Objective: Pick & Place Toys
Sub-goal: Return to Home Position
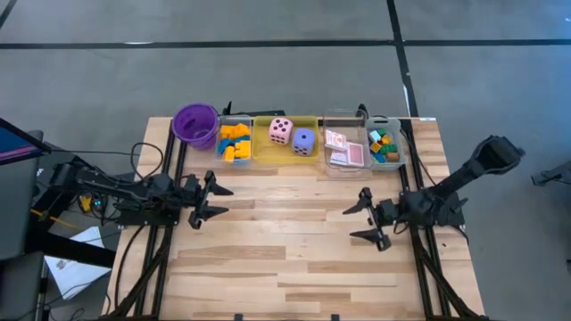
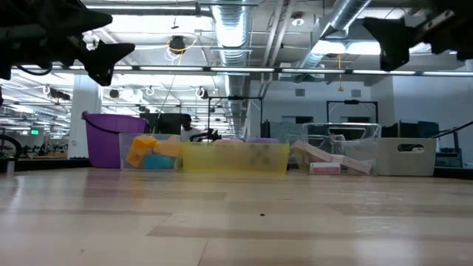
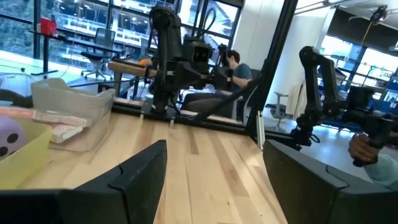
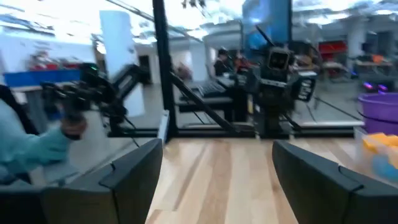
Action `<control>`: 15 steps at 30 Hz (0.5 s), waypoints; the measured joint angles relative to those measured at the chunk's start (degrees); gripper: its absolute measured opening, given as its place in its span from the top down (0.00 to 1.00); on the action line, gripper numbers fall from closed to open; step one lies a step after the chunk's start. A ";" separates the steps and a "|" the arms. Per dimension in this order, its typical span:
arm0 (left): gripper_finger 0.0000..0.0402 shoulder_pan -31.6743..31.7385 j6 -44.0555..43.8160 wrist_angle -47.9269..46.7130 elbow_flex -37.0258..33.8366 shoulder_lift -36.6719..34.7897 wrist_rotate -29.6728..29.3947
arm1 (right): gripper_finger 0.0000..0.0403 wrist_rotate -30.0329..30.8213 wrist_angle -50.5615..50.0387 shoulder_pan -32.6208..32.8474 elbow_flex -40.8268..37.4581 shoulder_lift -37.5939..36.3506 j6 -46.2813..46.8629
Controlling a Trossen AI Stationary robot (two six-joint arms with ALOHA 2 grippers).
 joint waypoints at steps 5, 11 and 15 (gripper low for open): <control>0.35 0.00 -0.15 -0.88 0.00 -0.01 -0.02 | 0.26 -2.11 4.94 -2.55 -3.43 0.97 1.53; 0.35 0.00 -0.17 -1.26 0.00 0.02 -1.47 | 0.26 -1.60 -1.31 -2.63 -3.46 -1.56 3.58; 0.35 0.00 -0.07 -2.21 0.00 0.10 -1.61 | 0.26 0.23 -3.90 -2.65 -3.48 -1.92 6.97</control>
